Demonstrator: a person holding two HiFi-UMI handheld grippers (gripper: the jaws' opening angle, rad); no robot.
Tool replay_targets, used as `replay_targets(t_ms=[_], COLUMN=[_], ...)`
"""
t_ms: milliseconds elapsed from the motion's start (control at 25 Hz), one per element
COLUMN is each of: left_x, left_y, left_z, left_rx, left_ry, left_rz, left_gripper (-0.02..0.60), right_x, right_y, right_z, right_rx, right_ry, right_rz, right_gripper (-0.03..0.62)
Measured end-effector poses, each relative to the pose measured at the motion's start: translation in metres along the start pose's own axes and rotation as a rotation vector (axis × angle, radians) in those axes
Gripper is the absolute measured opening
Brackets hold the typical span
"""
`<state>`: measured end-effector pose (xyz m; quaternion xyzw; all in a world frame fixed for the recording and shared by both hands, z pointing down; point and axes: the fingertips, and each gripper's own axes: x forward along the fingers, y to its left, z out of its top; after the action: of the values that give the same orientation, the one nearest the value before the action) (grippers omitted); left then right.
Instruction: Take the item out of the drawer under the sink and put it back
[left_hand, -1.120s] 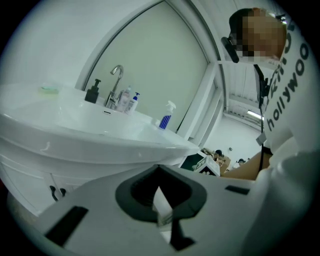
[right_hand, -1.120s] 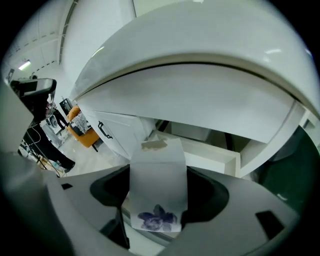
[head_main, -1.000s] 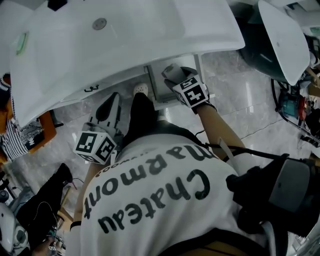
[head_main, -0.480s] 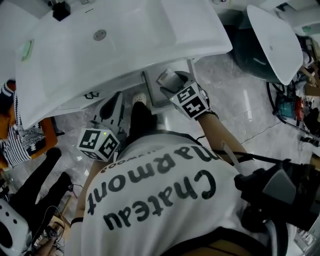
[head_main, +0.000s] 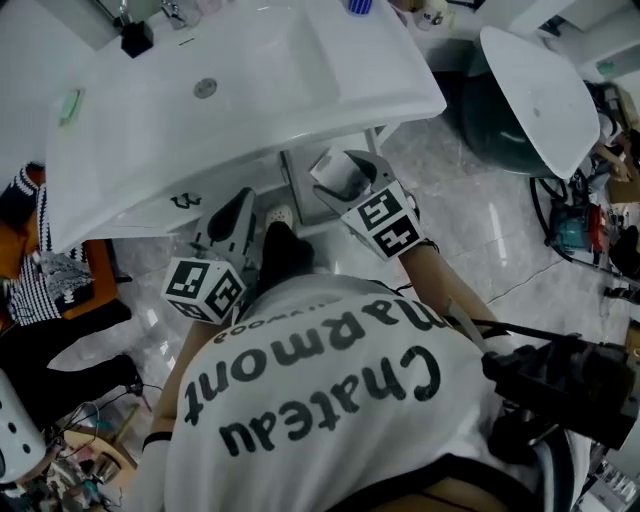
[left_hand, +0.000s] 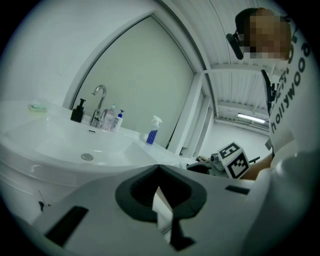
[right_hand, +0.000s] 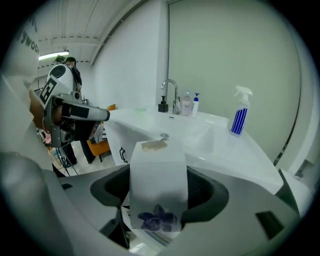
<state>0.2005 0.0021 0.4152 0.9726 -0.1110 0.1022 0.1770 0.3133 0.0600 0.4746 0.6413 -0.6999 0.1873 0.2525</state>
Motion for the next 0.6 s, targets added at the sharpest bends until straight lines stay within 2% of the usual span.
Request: replay_targets(t_ms=[240,600], left_x=[-0.009,-0.024], left_y=[-0.032,-0.054], left_z=[0.008,0.032], left_rx=[0.014,-0.041], left_ry=[-0.046,-0.120], left_rz=[0.008,0.013], left_gripper=[0.008,0.008], right_x=[-0.037,-0.070], right_y=[0.003,0.009], right_z=[0.015,0.057], right_rx=[-0.012,-0.061], right_ry=[-0.074,-0.171], right_rz=[0.004,0.012], right_gripper=[0.330,0.330])
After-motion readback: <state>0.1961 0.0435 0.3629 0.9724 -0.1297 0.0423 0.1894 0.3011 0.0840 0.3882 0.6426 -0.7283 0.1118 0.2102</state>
